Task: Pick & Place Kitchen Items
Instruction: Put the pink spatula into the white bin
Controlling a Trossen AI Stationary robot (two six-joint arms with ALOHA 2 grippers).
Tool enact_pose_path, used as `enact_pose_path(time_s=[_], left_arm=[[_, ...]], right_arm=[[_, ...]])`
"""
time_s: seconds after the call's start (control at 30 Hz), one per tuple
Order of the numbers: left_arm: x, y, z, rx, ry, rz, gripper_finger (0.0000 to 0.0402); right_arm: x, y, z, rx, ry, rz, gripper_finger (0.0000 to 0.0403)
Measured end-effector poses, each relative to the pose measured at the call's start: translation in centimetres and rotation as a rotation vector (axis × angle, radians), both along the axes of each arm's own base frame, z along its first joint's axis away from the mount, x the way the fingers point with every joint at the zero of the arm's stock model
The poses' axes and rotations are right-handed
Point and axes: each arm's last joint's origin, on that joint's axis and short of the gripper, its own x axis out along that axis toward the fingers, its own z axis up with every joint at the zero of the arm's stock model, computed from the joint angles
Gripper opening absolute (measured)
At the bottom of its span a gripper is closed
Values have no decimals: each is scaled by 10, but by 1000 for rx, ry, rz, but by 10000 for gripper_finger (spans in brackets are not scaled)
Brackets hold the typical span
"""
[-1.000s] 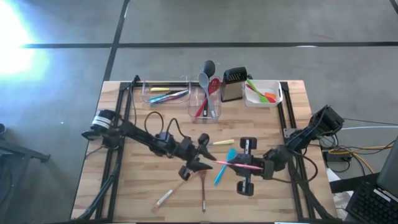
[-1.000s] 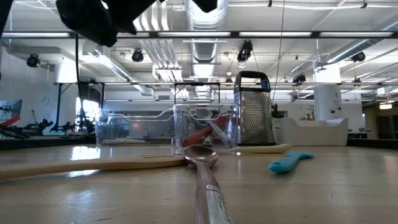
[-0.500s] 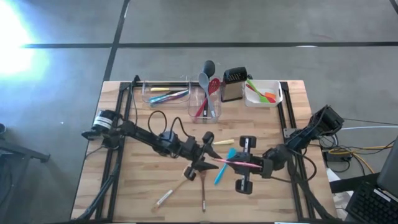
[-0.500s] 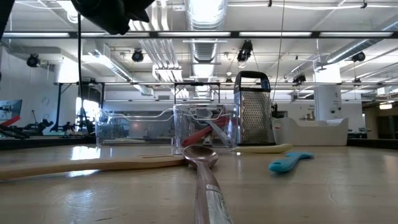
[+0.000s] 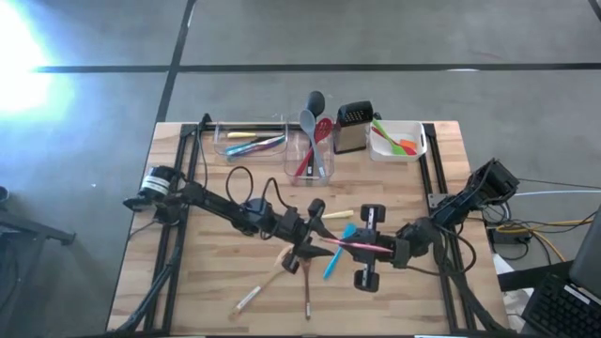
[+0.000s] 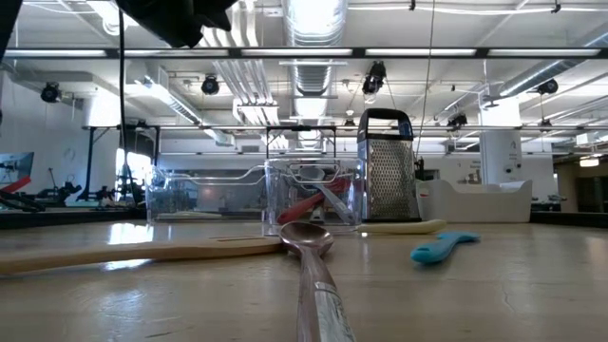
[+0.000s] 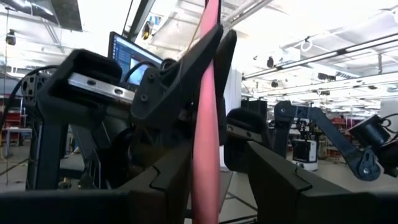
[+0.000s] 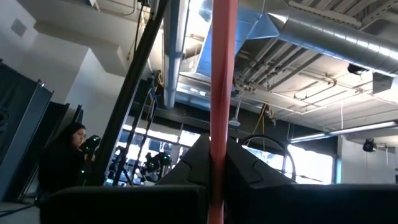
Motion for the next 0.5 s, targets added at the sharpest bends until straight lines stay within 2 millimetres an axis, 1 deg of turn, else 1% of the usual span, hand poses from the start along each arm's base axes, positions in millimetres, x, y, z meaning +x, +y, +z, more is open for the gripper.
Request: enact_pose_path(time_s=[0.33,0.43,0.5], left_arm=[[0,1,1,-3,-8,27,149],[1,2,1,-4,-7,28,128],[1,2,1,-5,-2,28,102]], right_arm=[[1,1,-2,4,19,12,11],[1,1,-2,3,20,12,11],[1,1,-2,4,19,12,11]])
